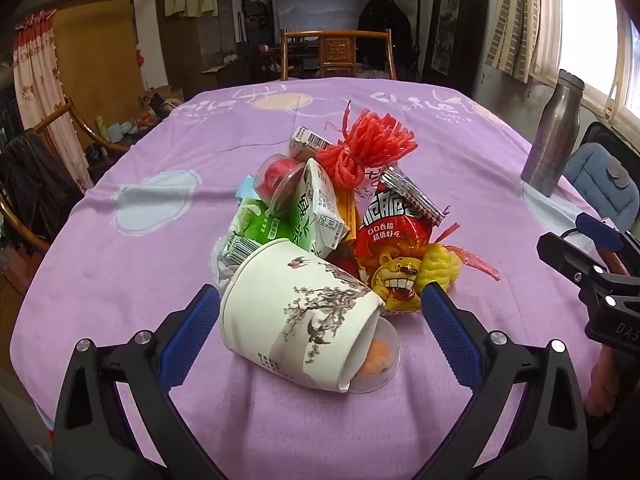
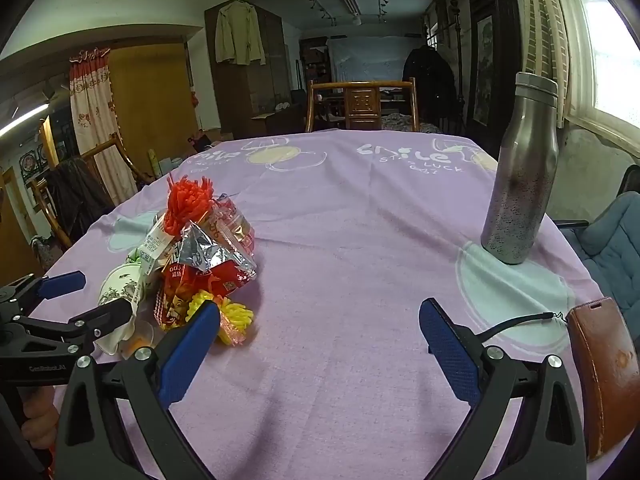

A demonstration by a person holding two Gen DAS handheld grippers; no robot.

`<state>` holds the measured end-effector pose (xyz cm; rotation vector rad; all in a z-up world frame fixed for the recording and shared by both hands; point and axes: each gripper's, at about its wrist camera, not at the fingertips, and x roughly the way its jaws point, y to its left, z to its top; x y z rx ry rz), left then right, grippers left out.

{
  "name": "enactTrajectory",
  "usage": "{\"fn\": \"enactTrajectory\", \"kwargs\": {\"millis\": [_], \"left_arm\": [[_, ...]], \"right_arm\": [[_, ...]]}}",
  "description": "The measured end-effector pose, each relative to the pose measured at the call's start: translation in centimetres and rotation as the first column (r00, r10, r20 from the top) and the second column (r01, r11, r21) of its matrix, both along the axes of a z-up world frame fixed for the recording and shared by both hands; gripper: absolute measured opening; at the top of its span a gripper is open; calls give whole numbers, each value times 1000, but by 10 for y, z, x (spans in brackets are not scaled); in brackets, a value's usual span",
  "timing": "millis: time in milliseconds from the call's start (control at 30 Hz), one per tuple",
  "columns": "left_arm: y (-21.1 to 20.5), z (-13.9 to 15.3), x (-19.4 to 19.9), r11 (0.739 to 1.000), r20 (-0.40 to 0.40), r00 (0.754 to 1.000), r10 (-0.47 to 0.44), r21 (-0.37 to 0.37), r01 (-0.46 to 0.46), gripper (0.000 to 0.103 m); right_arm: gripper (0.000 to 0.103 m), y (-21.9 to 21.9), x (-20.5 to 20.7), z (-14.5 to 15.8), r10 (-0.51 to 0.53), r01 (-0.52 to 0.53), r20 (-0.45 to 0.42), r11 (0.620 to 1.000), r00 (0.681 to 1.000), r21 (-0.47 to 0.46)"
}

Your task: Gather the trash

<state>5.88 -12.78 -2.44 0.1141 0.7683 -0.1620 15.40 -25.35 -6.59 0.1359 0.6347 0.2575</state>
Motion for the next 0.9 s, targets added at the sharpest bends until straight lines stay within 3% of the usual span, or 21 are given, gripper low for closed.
{"fn": "enactTrajectory", "kwargs": {"millis": [900], "left_arm": [[21, -11, 5, 999, -15, 999, 30, -9, -31, 97]], "right_arm": [[98, 5, -4, 4, 5, -5, 2, 1000, 1000, 5]]}}
